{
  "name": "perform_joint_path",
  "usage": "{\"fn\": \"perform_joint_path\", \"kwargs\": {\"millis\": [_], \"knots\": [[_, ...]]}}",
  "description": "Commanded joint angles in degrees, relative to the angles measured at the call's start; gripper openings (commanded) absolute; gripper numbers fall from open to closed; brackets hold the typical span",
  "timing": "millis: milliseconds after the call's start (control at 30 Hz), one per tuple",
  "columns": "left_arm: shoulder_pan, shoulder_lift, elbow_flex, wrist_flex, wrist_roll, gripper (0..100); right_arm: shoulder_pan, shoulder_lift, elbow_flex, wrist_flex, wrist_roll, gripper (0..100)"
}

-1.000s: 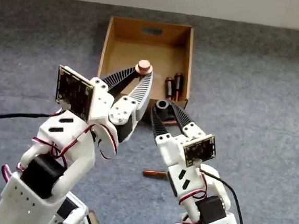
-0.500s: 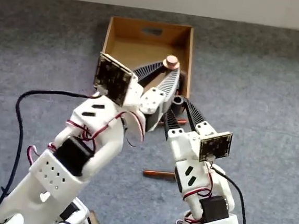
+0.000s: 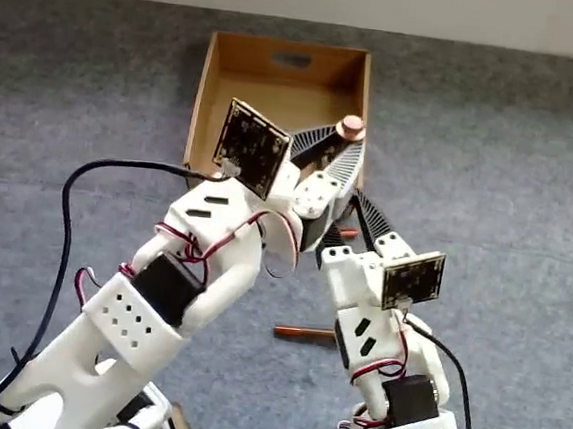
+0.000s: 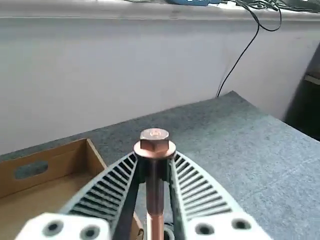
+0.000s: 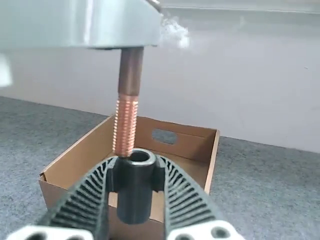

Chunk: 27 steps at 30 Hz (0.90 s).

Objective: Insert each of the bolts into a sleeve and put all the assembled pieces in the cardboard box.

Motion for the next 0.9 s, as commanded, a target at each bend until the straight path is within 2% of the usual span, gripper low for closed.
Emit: {"fn": "perform_joint_path", "kwargs": {"millis": [0, 867], "knots": [[1.63, 0.04, -1.8, -3.34, 0.26, 1, 0.66, -0.66, -0.48, -1.19, -0.44, 0.5], [-0.22, 0.22, 1.71, -4.92, 0.18, 1, 0.66, -0.66, -0.66, -1.1, -0.44, 0.5]]}}
